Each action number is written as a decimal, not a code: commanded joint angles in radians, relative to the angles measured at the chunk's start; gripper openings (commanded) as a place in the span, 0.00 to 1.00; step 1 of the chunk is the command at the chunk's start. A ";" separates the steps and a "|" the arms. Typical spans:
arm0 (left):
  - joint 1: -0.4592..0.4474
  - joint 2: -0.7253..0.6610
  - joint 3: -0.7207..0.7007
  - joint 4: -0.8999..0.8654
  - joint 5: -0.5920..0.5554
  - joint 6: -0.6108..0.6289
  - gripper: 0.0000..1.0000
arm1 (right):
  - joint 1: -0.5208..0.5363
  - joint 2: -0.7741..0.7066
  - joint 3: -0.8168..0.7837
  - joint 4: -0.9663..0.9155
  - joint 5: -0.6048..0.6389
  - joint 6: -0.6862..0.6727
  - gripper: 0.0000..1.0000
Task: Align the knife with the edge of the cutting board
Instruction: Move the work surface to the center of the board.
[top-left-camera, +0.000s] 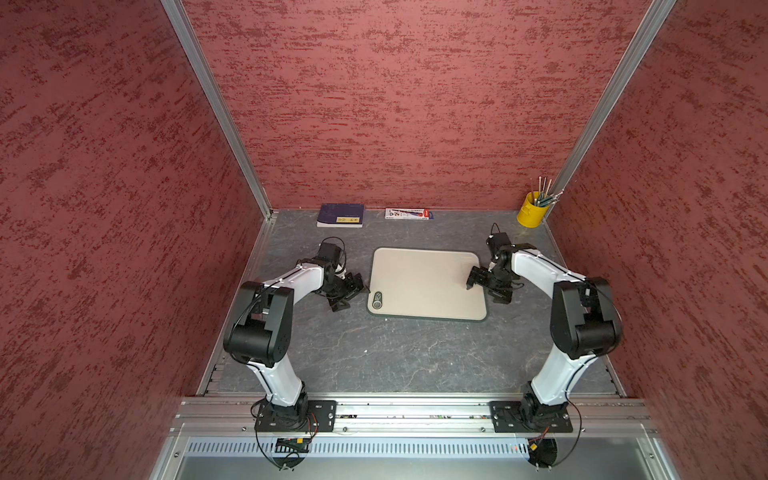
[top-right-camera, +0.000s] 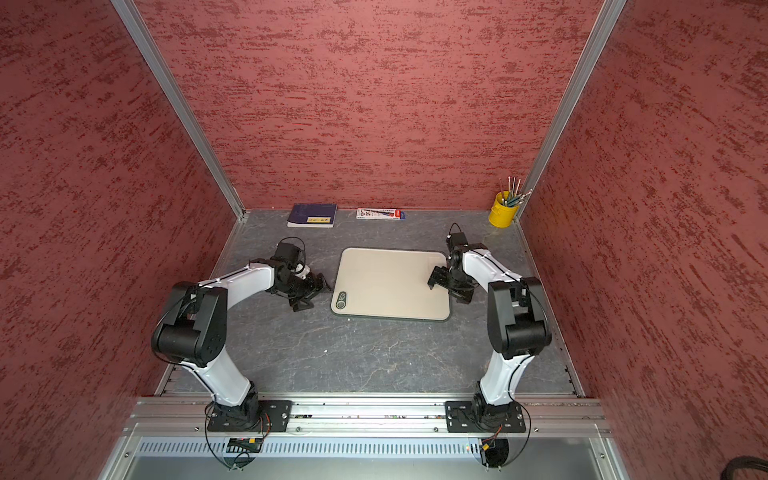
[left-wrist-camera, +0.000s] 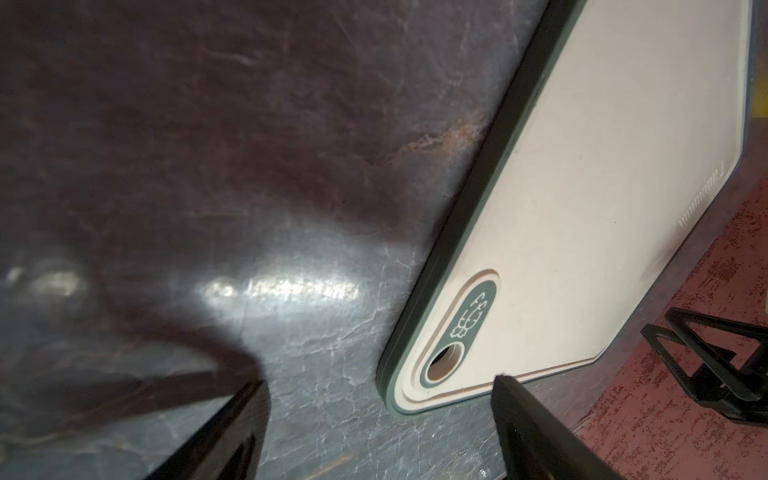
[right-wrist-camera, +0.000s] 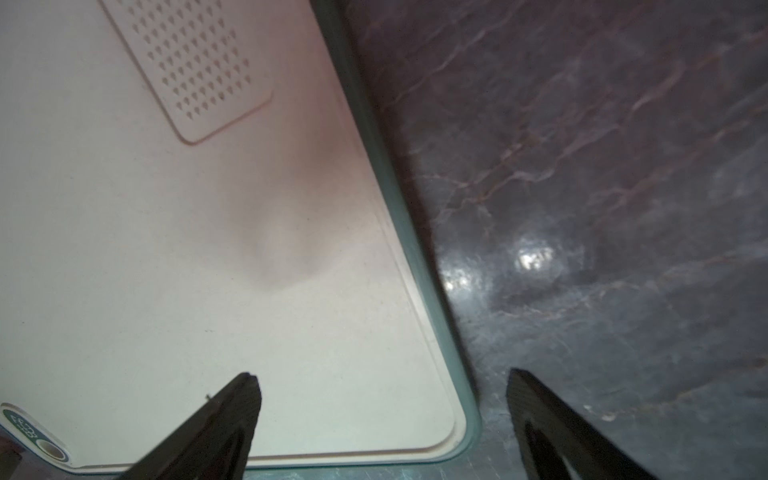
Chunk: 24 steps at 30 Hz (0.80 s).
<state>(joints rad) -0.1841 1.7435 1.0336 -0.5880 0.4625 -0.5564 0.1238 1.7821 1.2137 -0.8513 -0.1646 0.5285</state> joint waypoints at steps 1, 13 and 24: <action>-0.015 0.026 0.021 0.024 0.003 0.010 0.87 | -0.010 -0.027 -0.059 0.052 -0.037 -0.033 0.98; -0.047 0.125 0.069 0.066 0.057 -0.010 0.83 | -0.014 -0.002 -0.175 0.229 -0.256 0.006 0.97; -0.064 0.188 0.118 0.110 0.116 -0.029 0.80 | -0.008 0.186 0.047 0.197 -0.341 0.018 0.96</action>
<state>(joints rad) -0.2237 1.8698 1.1435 -0.5159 0.5407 -0.5724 0.0925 1.8797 1.2263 -0.7132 -0.3794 0.5430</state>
